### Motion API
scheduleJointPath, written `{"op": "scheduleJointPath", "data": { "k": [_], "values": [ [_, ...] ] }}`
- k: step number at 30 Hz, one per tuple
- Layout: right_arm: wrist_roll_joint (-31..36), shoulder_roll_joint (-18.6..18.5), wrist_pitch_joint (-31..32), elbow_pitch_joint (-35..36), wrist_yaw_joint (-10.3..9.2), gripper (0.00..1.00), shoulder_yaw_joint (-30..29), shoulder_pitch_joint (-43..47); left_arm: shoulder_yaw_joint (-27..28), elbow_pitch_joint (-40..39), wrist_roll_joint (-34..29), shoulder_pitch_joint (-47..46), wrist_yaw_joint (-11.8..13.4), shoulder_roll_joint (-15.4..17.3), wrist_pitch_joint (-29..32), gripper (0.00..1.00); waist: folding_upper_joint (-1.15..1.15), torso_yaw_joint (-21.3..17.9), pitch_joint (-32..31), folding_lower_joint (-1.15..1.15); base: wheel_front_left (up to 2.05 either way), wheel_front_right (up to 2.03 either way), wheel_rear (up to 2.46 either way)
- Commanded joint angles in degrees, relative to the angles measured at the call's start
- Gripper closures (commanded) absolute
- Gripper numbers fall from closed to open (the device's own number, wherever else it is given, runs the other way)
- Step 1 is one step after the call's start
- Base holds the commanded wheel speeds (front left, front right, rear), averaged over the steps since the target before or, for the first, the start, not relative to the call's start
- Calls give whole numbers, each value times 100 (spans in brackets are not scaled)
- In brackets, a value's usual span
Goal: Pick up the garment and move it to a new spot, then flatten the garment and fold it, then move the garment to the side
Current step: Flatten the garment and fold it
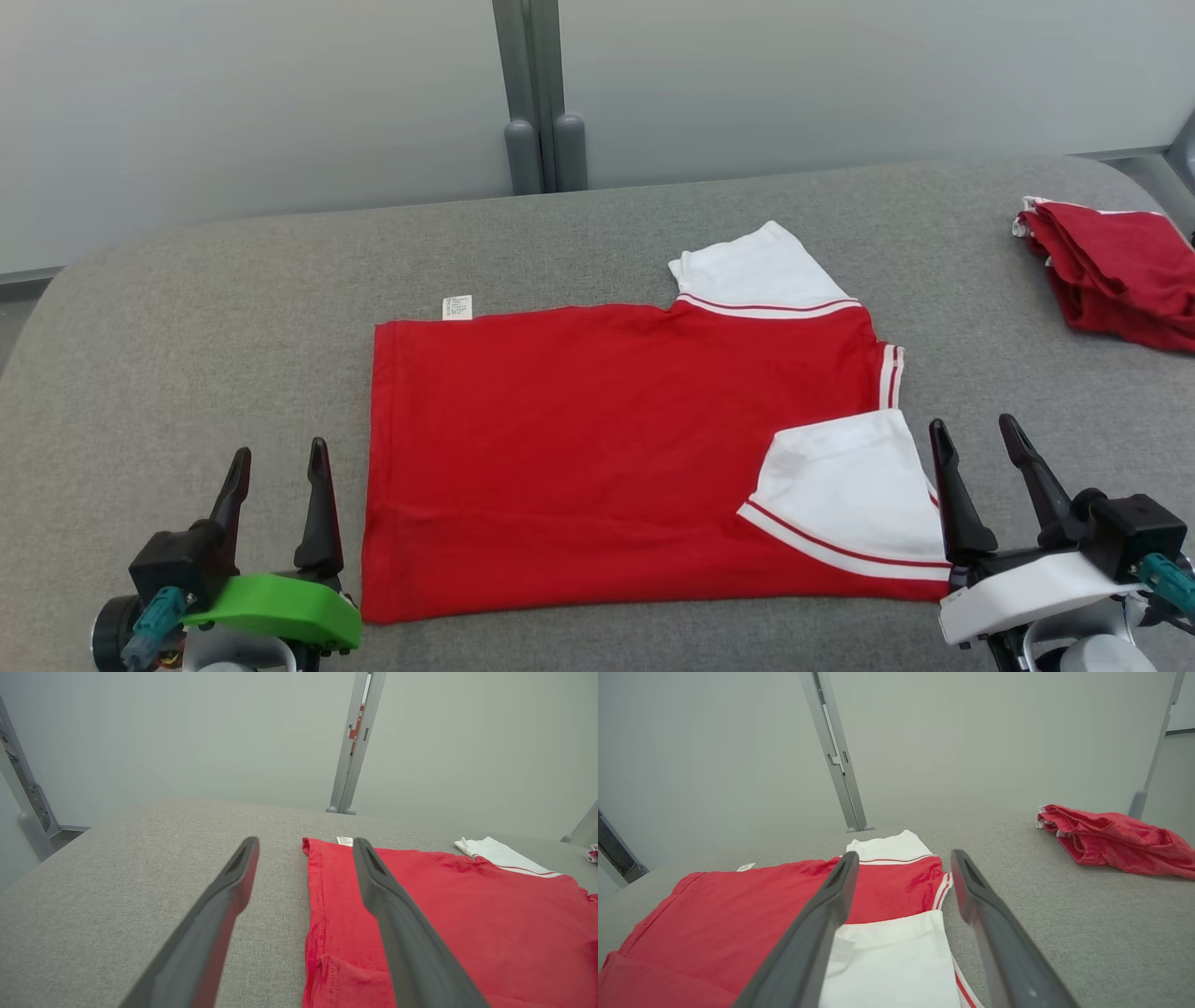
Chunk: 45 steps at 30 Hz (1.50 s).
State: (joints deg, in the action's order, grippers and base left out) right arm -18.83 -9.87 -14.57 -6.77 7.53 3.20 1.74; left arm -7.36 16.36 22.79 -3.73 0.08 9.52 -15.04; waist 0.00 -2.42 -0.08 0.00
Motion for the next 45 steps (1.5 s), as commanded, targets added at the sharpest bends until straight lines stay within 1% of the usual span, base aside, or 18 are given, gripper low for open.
{"op": "scheduleJointPath", "data": {
  "k": [1, 6, 9, 13, 20, 28, 45],
  "values": [
    [109, -27, -33, 62, -10, 0, 24, -84, 21, -75, -137, -102, 29, 62, -14, 0, 0, -3, -11, 0, 0, 0, 0],
    [393, 11, -63, 198, -10, 0, 10, -96, -25, -210, -398, -182, -84, 169, -14, 0, 0, 3, -31, 0, 0, 0, 0],
    [502, 46, -64, 241, -10, 0, 3, -77, 27, -253, -356, -199, -172, 194, -14, 0, 0, 7, -38, 0, 0, 0, 0],
    [575, 101, -64, 274, -10, 0, -40, -75, 102, -302, -262, -136, -379, 257, -14, 0, 0, 15, -26, 0, 0, 0, 0],
    [574, 198, -66, 230, -10, 0, -134, 5, 286, -295, -178, 49, -561, 274, -14, 0, 0, 67, -7, 0, 0, 0, 0],
    [595, 271, -67, 206, -10, 0, -197, 152, 363, -248, -313, 238, -631, 152, -15, 0, 0, 124, -26, 0, 0, 0, 0],
    [549, 328, -68, 86, -10, 0, -222, 219, 763, -290, -477, 475, -717, -161, -15, 0, 0, 202, -100, 0, 0, 0, 0]
  ]
}}
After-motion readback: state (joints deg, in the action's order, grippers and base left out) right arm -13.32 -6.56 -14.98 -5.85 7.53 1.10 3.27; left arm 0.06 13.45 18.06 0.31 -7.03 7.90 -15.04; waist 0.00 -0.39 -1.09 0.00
